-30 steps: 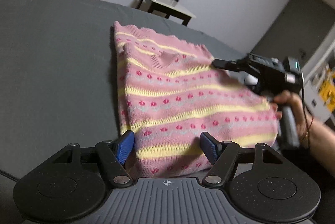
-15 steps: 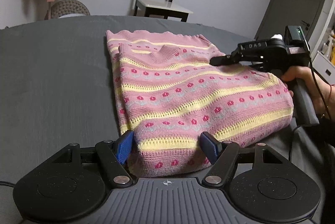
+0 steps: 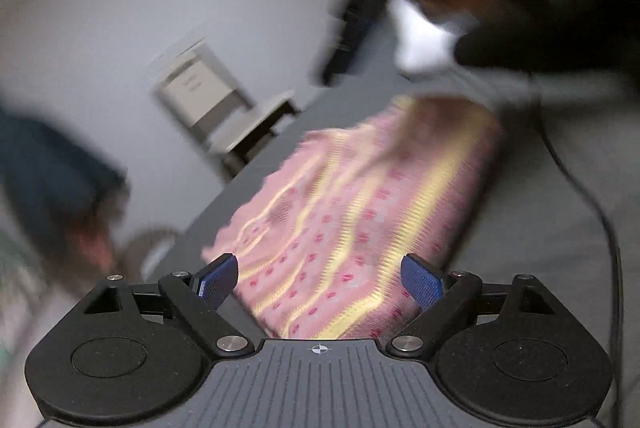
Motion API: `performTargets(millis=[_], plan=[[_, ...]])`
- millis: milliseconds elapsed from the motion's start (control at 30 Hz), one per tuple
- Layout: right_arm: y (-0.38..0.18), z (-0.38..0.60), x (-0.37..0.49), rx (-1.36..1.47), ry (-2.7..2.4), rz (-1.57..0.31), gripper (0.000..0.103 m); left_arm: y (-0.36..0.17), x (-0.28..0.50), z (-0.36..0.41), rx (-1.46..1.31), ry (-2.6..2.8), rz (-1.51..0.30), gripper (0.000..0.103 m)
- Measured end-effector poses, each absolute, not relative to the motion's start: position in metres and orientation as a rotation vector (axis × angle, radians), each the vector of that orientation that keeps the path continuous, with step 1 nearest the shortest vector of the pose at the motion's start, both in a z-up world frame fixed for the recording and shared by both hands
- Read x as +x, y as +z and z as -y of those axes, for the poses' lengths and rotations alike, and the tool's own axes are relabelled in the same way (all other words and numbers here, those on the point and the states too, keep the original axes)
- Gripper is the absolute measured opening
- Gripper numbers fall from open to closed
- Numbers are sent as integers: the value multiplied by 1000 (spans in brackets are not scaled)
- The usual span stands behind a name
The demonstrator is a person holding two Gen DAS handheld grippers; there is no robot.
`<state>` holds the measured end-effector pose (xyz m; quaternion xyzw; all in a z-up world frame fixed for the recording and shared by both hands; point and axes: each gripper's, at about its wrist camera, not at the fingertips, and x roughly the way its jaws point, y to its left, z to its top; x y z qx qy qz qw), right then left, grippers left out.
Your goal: Fold clothes
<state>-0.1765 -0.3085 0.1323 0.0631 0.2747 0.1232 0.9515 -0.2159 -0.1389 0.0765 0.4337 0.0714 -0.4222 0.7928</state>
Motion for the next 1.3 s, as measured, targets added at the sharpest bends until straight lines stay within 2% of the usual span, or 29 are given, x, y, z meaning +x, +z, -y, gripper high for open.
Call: performTargets(millis=[133, 333, 533, 700, 867, 933, 1000, 1067, 1133, 1200, 1300], plan=[[116, 251, -182, -132, 438, -658, 60, 70, -213, 150, 1027, -996, -182, 89], [83, 241, -164, -74, 483, -847, 60, 70, -185, 150, 957, -1080, -424, 89], [77, 239, -176, -152, 498, -847, 60, 68, -171, 131, 803, -1111, -591, 89], [77, 214, -189, -360, 482, -807, 70, 66, -166, 123, 771, -1118, -650, 89], [59, 171, -215, -818, 390, -716, 73, 71, -190, 128, 980, -1063, -475, 89], [47, 158, -222, -979, 348, -679, 73, 73, -202, 132, 1084, -1009, -343, 89], [37, 150, -226, -1091, 336, -663, 75, 75, -213, 137, 1182, -964, -242, 89], [32, 145, -228, -1144, 306, -635, 82, 74, -219, 144, 1262, -948, -191, 89], [27, 142, -226, -1185, 266, -605, 83, 71, -224, 150, 1314, -950, -162, 89], [23, 140, -224, -1215, 241, -581, 82, 67, -228, 157, 1347, -964, -145, 89], [33, 144, -222, -1150, 244, -579, 69, 58, -237, 168, 1395, -980, -111, 89]])
